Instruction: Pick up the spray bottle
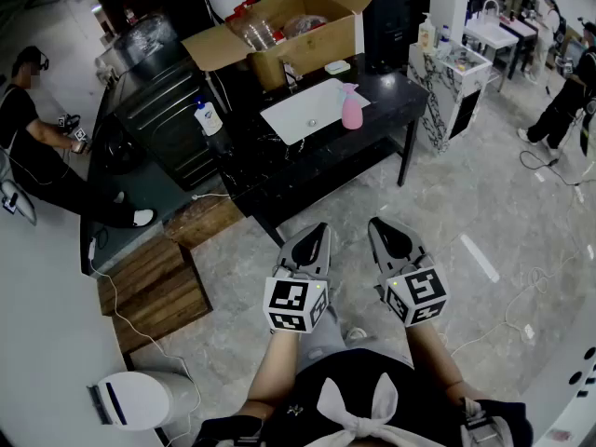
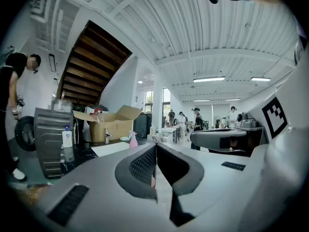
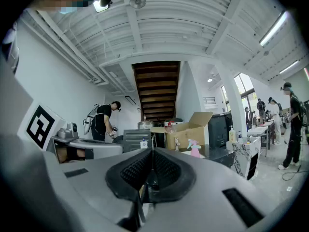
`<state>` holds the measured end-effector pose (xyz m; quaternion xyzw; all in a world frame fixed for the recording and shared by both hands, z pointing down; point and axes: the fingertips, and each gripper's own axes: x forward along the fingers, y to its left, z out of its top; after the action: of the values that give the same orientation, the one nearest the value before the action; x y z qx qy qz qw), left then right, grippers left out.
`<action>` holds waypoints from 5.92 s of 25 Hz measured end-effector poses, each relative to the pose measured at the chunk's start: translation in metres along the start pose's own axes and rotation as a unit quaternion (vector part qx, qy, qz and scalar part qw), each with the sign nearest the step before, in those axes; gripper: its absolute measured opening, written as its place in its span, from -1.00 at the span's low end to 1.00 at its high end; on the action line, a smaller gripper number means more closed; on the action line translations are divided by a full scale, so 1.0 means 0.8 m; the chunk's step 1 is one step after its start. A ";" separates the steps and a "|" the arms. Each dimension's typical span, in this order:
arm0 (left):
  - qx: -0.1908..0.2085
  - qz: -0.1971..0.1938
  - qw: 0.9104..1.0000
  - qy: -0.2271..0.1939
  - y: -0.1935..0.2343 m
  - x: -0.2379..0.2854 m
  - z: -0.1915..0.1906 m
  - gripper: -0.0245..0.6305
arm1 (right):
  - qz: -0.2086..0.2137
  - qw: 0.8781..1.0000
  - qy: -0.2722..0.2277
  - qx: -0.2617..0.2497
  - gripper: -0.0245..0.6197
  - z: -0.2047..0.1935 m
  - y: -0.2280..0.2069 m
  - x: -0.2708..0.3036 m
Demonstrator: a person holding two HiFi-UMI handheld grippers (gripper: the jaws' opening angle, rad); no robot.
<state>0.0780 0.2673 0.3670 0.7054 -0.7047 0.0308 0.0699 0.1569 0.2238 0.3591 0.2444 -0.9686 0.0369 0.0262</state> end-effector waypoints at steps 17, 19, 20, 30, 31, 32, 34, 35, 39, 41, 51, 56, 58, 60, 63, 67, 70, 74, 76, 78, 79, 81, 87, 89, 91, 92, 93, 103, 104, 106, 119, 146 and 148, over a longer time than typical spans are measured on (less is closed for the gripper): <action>-0.016 0.008 1.000 0.006 0.068 0.102 0.006 -0.84 | 0.000 1.000 -0.002 -0.006 -0.83 0.005 -0.059 0.097; -0.016 0.008 1.000 0.006 0.080 0.125 0.009 -0.84 | 0.004 1.000 -0.001 -0.006 -0.83 0.006 -0.071 0.119; -0.017 0.008 1.000 0.005 0.087 0.137 0.012 -0.84 | 0.007 1.000 -0.002 -0.007 -0.83 0.007 -0.076 0.130; -0.022 0.007 1.000 0.007 0.144 0.228 0.034 -0.84 | -0.010 1.000 -0.008 -0.003 -0.83 0.027 -0.138 0.220; -0.023 0.006 1.000 0.007 0.150 0.235 0.035 -0.84 | -0.013 1.000 -0.007 -0.003 -0.83 0.027 -0.143 0.228; -0.023 0.004 1.000 0.007 0.154 0.243 0.036 -0.84 | -0.015 1.000 -0.005 -0.002 -0.83 0.027 -0.149 0.235; -0.024 0.002 1.000 0.008 0.163 0.259 0.038 -0.84 | -0.020 1.000 -0.003 0.000 -0.82 0.028 -0.160 0.248; -0.024 0.000 1.000 0.008 0.167 0.267 0.040 -0.84 | -0.022 1.000 -0.004 0.001 -0.82 0.030 -0.166 0.255; -0.024 -0.009 1.000 0.007 0.182 0.299 0.043 -0.84 | -0.029 0.999 -0.014 0.006 -0.38 0.036 -0.188 0.282; -0.025 -0.015 1.000 0.005 0.188 0.314 0.045 -0.84 | -0.037 0.999 -0.015 0.004 -0.23 0.038 -0.199 0.294; -0.027 -0.029 0.999 -0.002 0.213 0.354 0.047 -0.84 | -0.061 0.998 -0.003 -0.006 -0.07 0.030 -0.233 0.329; -0.028 -0.031 0.999 0.007 0.217 0.363 0.043 -0.84 | -0.072 0.997 0.009 -0.002 -0.06 0.022 -0.249 0.338; -0.028 -0.028 0.999 0.010 0.221 0.367 0.040 -0.84 | -0.073 0.997 0.012 0.000 -0.05 0.018 -0.256 0.345; -0.028 -0.023 0.999 0.011 0.228 0.370 0.038 -0.84 | -0.072 0.997 0.013 0.003 -0.05 0.014 -0.262 0.353; -0.025 -0.016 0.999 0.013 0.239 0.376 0.037 -0.84 | -0.074 0.997 0.015 0.007 -0.05 0.009 -0.273 0.367; -0.024 -0.007 1.000 0.008 0.258 0.387 0.042 -0.84 | -0.078 0.997 0.016 0.007 -0.05 0.006 -0.288 0.389; -0.021 -0.007 1.000 -0.002 0.265 0.397 0.052 -0.84 | -0.083 0.996 0.017 0.009 -0.05 0.004 -0.302 0.402; -0.017 -0.012 1.000 0.006 0.273 0.419 0.051 -0.84 | -0.086 0.996 0.020 0.013 -0.05 0.001 -0.317 0.421; -0.016 -0.014 1.000 0.010 0.276 0.432 0.049 -0.84 | -0.088 0.996 0.023 0.017 -0.05 -0.003 -0.326 0.429; -0.013 -0.017 1.000 0.014 0.280 0.442 0.048 -0.84 | -0.090 0.995 0.028 0.023 -0.05 -0.009 -0.333 0.437; -0.012 -0.019 1.000 0.017 0.283 0.446 0.047 -0.84 | -0.090 0.995 0.032 0.026 -0.05 -0.012 -0.336 0.441; -0.009 -0.018 1.000 0.021 0.291 0.453 0.047 -0.84 | -0.087 0.995 0.038 0.028 -0.05 -0.017 -0.339 0.448; -0.012 -0.010 1.000 0.026 0.319 0.474 0.048 -0.84 | -0.083 0.995 0.054 0.025 -0.05 -0.029 -0.352 0.471; -0.012 -0.009 0.999 0.030 0.324 0.481 0.046 -0.84 | -0.082 0.994 0.061 0.027 -0.05 -0.036 -0.357 0.477; -0.013 -0.009 0.999 0.032 0.329 0.488 0.044 -0.84 | -0.082 0.994 0.068 0.027 -0.05 -0.043 -0.361 0.482; -0.014 -0.009 0.999 0.033 0.330 0.491 0.044 -0.84 | -0.082 0.994 0.072 0.026 -0.05 -0.046 -0.363 0.485; -0.014 -0.010 0.999 0.034 0.332 0.494 0.043 -0.84 | -0.082 0.993 0.076 0.025 -0.05 -0.050 -0.365 0.487; -0.018 -0.021 0.998 0.049 0.341 0.517 0.032 -0.84 | -0.066 0.991 0.118 0.000 -0.05 -0.078 -0.368 0.511; -0.018 -0.022 0.998 0.050 0.342 0.518 0.031 -0.84 | -0.066 0.991 0.119 -0.001 -0.05 -0.079 -0.370 0.513; -0.019 -0.022 0.998 0.053 0.344 0.521 0.029 -0.84 | -0.066 0.991 0.119 -0.003 -0.05 -0.081 -0.372 0.518; -0.023 -0.026 0.997 0.070 0.355 0.534 0.018 -0.84 | -0.063 0.986 0.152 -0.024 -0.05 -0.103 -0.378 0.537; -0.034 -0.037 0.995 0.090 0.356 0.554 -0.002 -0.84 | -0.047 0.983 0.173 -0.039 -0.07 -0.121 -0.387 0.566; -0.035 -0.038 0.994 0.092 0.356 0.554 -0.004 -0.84 | -0.043 0.983 0.174 -0.037 -0.12 -0.123 -0.386 0.568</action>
<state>-0.2042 -0.1698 0.4486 0.7227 -0.6689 0.0686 0.1600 -0.0923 -0.2530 0.5064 0.2746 -0.9384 0.0422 0.2054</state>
